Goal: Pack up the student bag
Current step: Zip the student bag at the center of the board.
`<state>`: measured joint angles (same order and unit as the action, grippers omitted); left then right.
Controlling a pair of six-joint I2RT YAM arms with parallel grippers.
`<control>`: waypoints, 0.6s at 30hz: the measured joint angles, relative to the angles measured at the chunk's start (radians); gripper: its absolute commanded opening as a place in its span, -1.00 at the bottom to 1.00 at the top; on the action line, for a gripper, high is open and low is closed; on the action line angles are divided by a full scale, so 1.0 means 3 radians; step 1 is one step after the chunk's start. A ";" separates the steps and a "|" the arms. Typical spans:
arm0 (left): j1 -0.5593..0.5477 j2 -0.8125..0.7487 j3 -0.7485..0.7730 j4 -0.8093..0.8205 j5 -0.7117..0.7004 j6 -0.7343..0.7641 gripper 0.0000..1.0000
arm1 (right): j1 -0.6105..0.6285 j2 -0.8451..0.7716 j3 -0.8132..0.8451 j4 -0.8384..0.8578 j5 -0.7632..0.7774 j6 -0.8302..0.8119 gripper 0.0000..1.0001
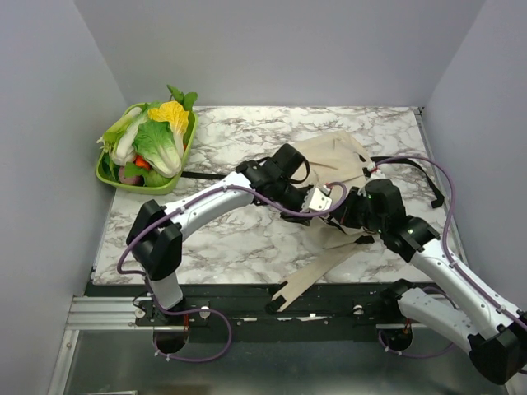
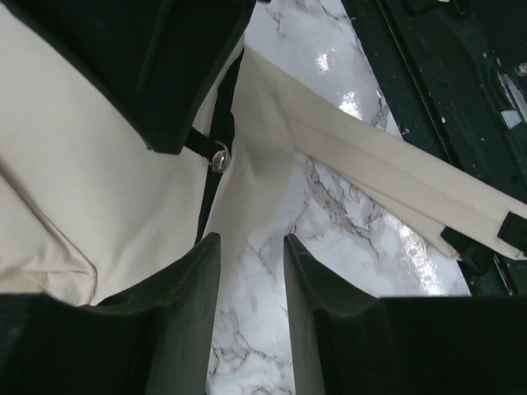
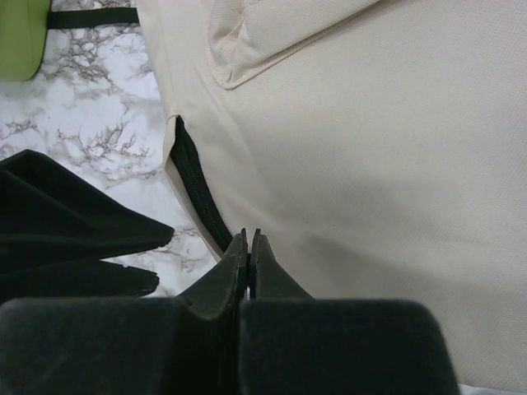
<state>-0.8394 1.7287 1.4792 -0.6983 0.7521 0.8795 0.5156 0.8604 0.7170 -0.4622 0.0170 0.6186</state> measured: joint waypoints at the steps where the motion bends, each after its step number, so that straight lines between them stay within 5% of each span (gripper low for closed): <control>1: -0.0025 0.0009 0.0000 0.0031 -0.0001 -0.0015 -0.11 | 0.0000 0.0004 0.0000 0.0000 0.0003 -0.0004 -0.99; 14: -0.0111 0.0287 -0.0001 0.0554 -0.0277 -0.0155 -0.18 | 0.0000 0.0018 -0.0095 0.0094 0.0001 -0.0006 -0.99; 18: -0.0112 0.0295 -0.0001 0.0603 -0.0315 -0.0211 -0.34 | 0.0000 0.0010 -0.0156 0.0120 0.0001 -0.0004 -0.99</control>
<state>-0.8730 1.8172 1.4788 -0.5175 0.6575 0.8162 0.5156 0.8635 0.6701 -0.4263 0.0174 0.6174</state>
